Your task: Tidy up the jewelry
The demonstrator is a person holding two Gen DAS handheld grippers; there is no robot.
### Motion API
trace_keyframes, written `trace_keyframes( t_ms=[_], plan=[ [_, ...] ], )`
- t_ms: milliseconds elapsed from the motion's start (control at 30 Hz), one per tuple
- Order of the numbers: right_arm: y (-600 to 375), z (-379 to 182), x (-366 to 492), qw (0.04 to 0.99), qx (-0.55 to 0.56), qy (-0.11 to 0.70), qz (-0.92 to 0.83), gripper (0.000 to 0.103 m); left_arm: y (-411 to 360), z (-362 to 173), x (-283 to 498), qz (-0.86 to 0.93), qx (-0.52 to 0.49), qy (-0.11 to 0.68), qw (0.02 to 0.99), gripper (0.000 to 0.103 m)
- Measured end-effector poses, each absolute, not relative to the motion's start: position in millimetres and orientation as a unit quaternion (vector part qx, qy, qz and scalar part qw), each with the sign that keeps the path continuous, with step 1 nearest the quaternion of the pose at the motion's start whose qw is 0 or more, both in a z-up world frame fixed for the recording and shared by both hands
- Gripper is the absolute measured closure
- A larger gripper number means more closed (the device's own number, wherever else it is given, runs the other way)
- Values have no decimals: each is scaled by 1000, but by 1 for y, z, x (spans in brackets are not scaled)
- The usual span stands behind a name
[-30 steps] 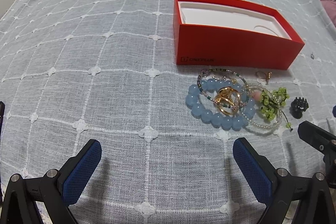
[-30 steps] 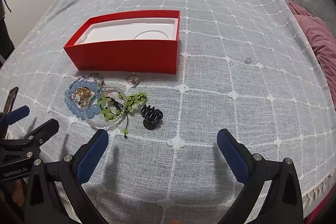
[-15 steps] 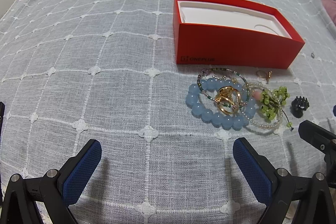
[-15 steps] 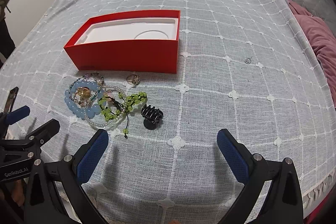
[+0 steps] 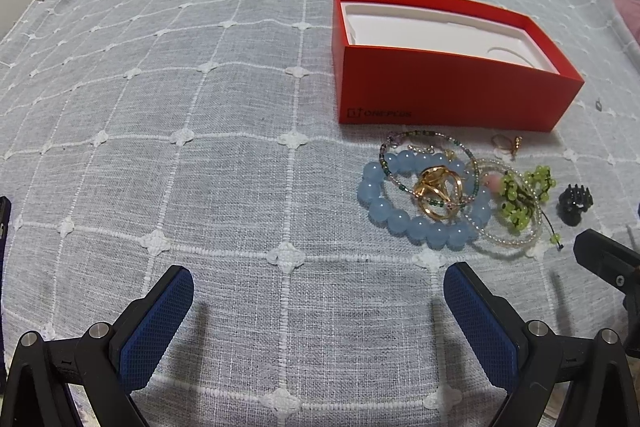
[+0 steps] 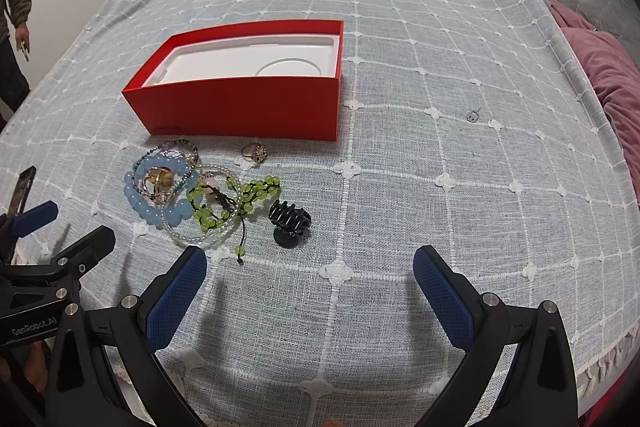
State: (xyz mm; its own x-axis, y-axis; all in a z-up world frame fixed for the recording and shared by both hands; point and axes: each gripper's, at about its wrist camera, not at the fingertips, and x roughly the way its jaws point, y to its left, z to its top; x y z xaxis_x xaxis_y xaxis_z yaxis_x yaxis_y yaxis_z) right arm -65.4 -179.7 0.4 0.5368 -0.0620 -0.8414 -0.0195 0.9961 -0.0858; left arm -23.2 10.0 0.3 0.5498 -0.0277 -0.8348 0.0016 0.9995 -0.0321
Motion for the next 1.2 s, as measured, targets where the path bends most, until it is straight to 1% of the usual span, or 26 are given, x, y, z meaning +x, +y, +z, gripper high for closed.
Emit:
trace_keyframes(
  t_ms=[433, 567, 633, 667, 733, 767, 867, 933, 1000, 1033, 1100, 1200],
  plan=[
    [-187, 6, -63, 879, -27, 476, -15, 0, 17, 2, -14, -35, -32, 467, 883, 1],
    [-194, 8, -62, 879, -22, 477, -14, 0, 16, 4, -9, -45, -17, 468, 882, 5],
    [-196, 9, -61, 878, -22, 478, -8, 0, 11, 5, -9, -54, -13, 468, 882, 11],
    [-197, 9, -60, 877, -21, 479, -5, 0, 10, 5, -8, -61, -13, 470, 881, 12],
    [-199, 9, -60, 876, -19, 481, -1, 2, 8, 6, -8, -76, -17, 468, 880, 17],
    [-200, 9, -60, 875, -17, 483, 5, 4, 7, 6, -8, -82, -18, 468, 880, 18],
    [-201, 7, -58, 873, -11, 488, 15, 14, 3, 8, -9, -99, -20, 462, 881, 26],
    [-202, 4, -56, 870, -6, 492, 25, 19, 0, 8, -10, -110, -18, 461, 881, 35],
    [-201, 2, -54, 867, 1, 496, 34, 26, -3, 8, -9, -121, -20, 461, 879, 42],
    [-200, 1, -52, 866, 2, 498, 38, 27, -4, 9, -9, -126, -22, 461, 878, 46],
    [-198, -1, -50, 865, 1, 499, 45, 33, -6, 9, -8, -132, -24, 462, 877, 49],
    [-195, -3, -48, 865, -6, 499, 48, 38, -9, 10, -9, -140, -22, 460, 877, 52]
  ],
)
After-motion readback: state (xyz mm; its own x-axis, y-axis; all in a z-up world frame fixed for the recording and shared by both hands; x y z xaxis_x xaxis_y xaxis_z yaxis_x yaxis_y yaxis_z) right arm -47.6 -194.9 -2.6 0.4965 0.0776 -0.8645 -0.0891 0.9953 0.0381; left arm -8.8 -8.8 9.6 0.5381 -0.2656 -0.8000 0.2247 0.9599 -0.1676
